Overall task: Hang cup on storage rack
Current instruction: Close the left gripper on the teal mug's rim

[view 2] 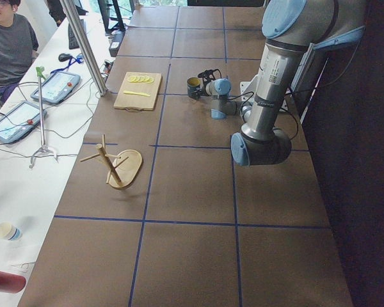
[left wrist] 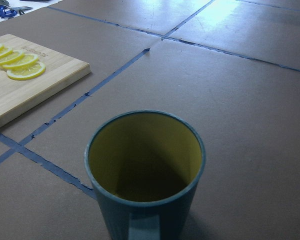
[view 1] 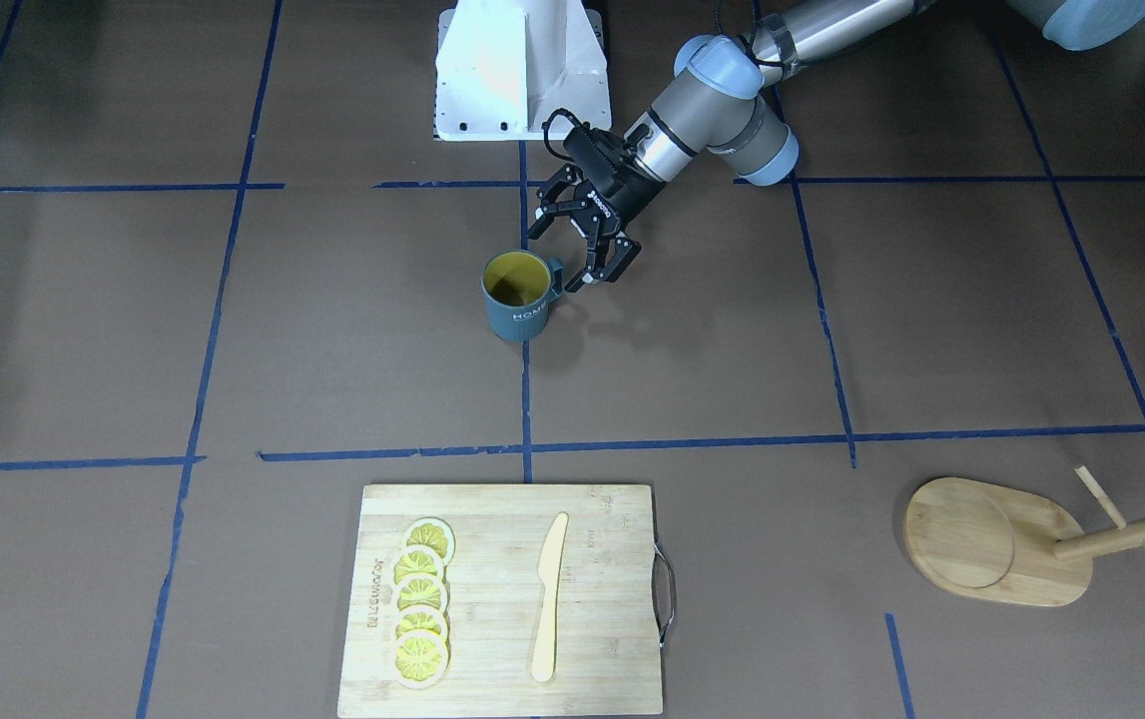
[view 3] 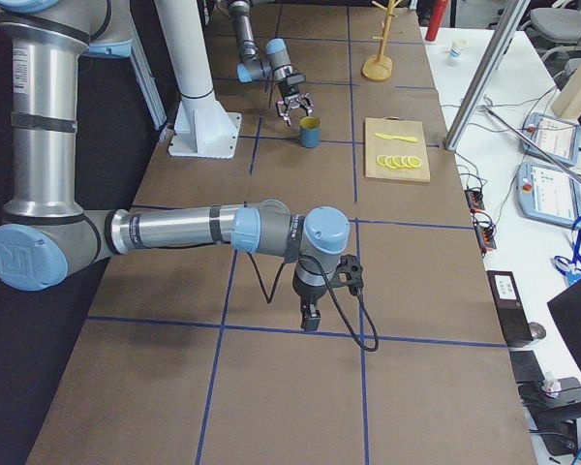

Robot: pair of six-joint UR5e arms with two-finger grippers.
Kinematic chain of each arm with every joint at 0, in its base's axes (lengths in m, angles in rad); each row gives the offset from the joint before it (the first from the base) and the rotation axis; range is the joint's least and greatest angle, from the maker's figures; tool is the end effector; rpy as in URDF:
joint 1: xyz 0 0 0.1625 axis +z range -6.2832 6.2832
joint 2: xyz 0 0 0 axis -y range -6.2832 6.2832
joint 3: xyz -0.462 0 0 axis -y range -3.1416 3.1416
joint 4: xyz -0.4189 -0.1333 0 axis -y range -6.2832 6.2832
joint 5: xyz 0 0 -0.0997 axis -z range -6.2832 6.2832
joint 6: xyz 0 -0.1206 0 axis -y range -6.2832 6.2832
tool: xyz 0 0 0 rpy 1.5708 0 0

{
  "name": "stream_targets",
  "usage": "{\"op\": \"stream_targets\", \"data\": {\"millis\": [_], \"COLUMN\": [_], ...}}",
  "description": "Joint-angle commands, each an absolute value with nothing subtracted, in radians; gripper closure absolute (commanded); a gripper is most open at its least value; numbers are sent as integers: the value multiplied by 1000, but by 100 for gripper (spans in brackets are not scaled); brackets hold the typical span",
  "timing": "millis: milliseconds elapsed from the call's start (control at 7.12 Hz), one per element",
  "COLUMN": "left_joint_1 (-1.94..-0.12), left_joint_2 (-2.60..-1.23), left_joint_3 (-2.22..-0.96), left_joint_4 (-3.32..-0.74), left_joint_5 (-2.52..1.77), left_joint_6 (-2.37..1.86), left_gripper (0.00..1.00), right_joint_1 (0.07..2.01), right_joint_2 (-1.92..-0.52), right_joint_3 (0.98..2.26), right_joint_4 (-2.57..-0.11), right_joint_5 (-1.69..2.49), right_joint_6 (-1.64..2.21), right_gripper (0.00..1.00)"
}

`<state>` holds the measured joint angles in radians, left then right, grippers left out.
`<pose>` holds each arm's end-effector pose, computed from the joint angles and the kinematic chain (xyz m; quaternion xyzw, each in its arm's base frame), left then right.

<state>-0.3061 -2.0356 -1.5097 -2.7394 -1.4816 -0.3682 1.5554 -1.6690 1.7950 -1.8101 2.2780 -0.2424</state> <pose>0.6358 -0.3520 0.3110 0.5071 0.4936 0.2775 0.6498 0.0479 -0.4598 0.6720 -0.0136 -0.3495 -0.1010 0.9314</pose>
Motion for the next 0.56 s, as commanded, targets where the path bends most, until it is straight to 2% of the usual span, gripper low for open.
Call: {"op": "stream_targets", "data": {"millis": [0, 141, 281, 422], "left_joint_1": [-305, -305, -305, -305], "left_joint_2": [-2062, -2069, -2068, -2068], "left_joint_3": [-1471, -1467, -1463, -1447], "left_joint_4": [-2738, -2737, -2737, -2738], "left_joint_5": [-1473, -1450, -1447, -1447], "left_joint_6": [-368, -370, -368, -368], "left_gripper": [18, 34, 44, 46], "right_joint_1": [1555, 1555, 1555, 1555], "right_joint_2": [-1669, -1669, -1667, -1667], "right_joint_3": [1795, 1795, 1795, 1795], "right_joint_4": [-1810, -1810, -1810, -1810], "right_joint_5": [2278, 2278, 2278, 2278], "right_joint_6": [-242, -242, -242, -242], "right_gripper": [0, 0, 0, 0]}}
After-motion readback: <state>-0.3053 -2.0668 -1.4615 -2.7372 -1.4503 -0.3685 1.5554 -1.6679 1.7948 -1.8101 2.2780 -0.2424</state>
